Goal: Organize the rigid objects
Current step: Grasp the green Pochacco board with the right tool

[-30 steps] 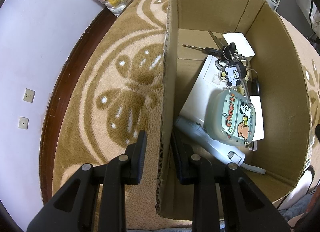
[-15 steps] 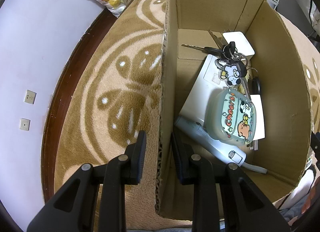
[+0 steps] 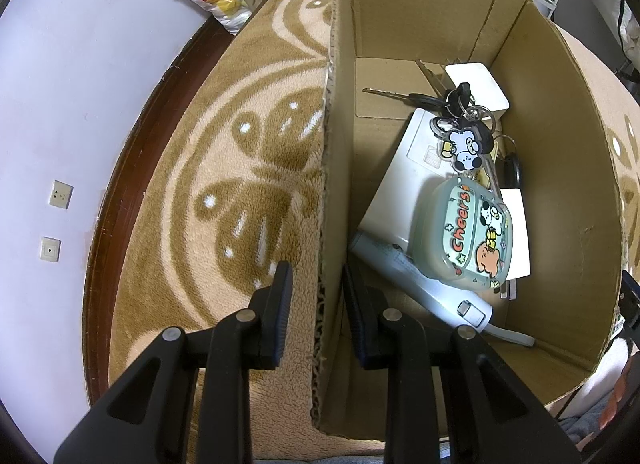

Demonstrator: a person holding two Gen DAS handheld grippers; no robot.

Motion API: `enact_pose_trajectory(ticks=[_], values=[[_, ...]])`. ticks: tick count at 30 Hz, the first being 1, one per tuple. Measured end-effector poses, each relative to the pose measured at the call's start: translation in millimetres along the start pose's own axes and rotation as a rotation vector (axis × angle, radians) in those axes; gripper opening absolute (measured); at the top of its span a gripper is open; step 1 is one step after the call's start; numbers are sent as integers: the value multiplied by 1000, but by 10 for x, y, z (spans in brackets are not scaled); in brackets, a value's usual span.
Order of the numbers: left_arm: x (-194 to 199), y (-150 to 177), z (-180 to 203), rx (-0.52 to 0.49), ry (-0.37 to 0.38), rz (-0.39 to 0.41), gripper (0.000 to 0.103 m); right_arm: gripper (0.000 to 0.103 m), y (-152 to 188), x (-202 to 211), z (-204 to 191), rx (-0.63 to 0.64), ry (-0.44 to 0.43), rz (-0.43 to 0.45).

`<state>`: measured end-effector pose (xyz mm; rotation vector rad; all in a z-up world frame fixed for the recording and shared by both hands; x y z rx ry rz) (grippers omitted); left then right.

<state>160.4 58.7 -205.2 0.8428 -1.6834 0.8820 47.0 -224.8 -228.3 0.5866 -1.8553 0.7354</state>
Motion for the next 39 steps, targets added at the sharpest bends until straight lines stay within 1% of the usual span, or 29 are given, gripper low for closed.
enact_pose_trajectory(ticks=[5,6,7,10,16,19,22,26,31,32,36,39], values=[[4,0,0,0,0,0,26,91,6,14,-15,-12,-29,-8],[5,0,1,0,0,0,26,86,15,14,-29,-13,-39,-13],[5,0,3,1,1,0,26,84,25,13,-37,-10,-42,-17],[3,1,-1,0,0,0,26,83,54,-11,-60,3,-35,-27],[2,2,1,0,1,0,26,82,56,-61,1,-4,5,-35],[3,2,1,-1,-1,0,26,82,52,-115,96,-17,59,-41],[4,4,-3,-1,0,-1,26,82,57,-144,141,-29,68,-54],[3,5,-1,0,0,-1,26,82,102,-187,146,-10,101,-70],[4,6,-2,-1,-1,-1,26,82,154,-231,101,20,131,-69],[4,5,-1,-1,0,-1,26,81,160,-234,99,26,137,-67],[5,5,1,-1,-1,-1,26,60,176,-231,122,43,184,-45],[7,8,1,-2,-2,0,26,58,145,-218,127,23,173,-28]])
Point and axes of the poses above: each gripper's, at about its wrist camera, not at the fingertips, and x roughly against the way its jaws point, z to its right, y to its underside, the point moved 9 cm from there along -x, roughly the way its jaws point, and after that the axes turned 15 degrees about -x, right-handed, at the moved point
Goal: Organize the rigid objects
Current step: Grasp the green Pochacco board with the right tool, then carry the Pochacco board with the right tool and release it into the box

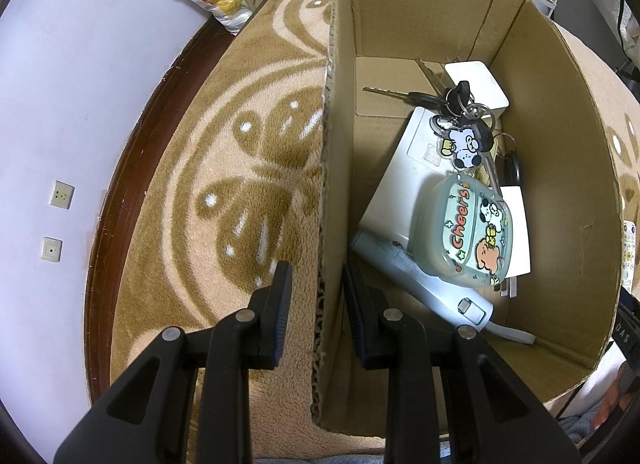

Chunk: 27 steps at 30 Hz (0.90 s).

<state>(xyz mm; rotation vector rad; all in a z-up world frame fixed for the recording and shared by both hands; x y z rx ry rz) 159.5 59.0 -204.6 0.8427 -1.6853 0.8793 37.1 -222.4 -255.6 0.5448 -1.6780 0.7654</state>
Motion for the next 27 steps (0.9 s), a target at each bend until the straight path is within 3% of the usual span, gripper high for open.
enact_pose_trajectory(ticks=[7,27], values=[[-2,-1,3,1,1,0,26,57,-126,50,-95,33,14,77],[-3,8,-8,-3,-5,-4,26,57,-236,689,-585,131,-186,292]])
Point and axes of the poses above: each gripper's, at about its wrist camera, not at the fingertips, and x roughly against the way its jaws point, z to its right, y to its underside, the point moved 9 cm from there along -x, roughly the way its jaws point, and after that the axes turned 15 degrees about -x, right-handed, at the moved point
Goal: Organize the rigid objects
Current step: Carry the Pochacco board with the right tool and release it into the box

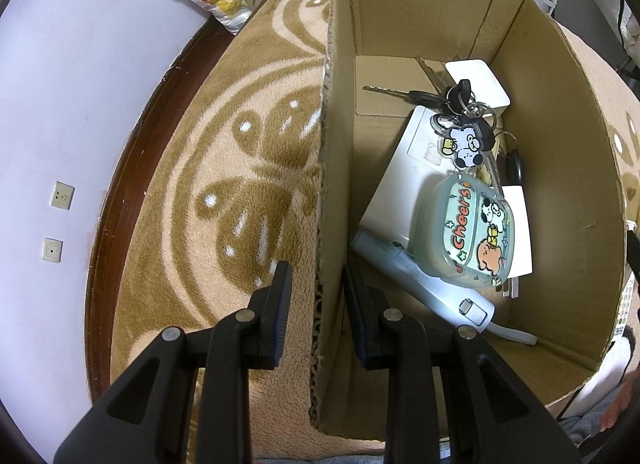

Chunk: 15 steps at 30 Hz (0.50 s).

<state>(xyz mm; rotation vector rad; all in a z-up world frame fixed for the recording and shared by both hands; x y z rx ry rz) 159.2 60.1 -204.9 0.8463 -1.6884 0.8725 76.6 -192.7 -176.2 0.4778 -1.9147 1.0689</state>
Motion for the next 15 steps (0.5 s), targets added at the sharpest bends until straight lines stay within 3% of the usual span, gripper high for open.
enact_pose_trajectory(ticks=[15], values=[[0,1,-3,1,0,1,26,57,-192,225,-305,38,-95,58]])
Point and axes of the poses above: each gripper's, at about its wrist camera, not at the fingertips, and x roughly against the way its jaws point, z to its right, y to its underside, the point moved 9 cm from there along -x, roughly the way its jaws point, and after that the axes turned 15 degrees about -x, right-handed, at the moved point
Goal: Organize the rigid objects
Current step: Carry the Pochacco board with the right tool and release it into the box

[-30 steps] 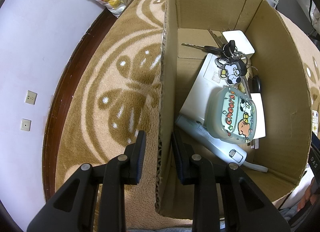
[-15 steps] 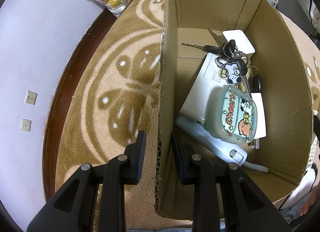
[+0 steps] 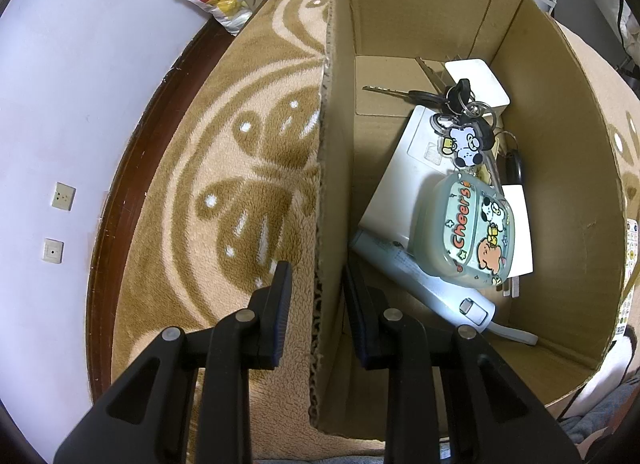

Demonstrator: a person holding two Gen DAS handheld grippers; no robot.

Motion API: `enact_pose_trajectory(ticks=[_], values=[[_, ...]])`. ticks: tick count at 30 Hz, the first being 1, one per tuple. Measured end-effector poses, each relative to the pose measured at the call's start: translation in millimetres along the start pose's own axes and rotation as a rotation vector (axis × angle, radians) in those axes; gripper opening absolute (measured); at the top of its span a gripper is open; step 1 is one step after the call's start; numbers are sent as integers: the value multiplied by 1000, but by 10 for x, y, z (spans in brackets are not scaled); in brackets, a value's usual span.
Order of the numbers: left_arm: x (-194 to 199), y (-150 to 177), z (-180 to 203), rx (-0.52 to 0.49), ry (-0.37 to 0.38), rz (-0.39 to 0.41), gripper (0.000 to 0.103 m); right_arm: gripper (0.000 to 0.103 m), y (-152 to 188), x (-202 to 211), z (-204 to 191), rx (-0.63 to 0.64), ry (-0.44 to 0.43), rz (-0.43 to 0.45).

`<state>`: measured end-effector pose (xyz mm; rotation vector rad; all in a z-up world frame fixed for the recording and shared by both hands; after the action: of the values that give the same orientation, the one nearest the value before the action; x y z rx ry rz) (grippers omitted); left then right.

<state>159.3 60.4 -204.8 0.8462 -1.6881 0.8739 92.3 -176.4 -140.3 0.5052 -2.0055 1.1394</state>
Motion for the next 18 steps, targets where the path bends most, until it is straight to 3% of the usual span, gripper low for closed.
enact_pose_trajectory(ticks=[18], values=[[-4,0,1,1,1,0,26,57,-613,452,-953,50,-152,130]])
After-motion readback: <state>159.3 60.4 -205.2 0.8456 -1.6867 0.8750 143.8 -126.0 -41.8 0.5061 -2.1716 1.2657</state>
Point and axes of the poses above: each gripper's, at about its wrist camera, not at the fingertips, and x roughly against the way its jaws point, z to its right, y to its underside, the point moved 9 cm from there along -x, roughly the way its jaws point, and after that the axes turned 15 degrees about -x, right-handed, at the moved point
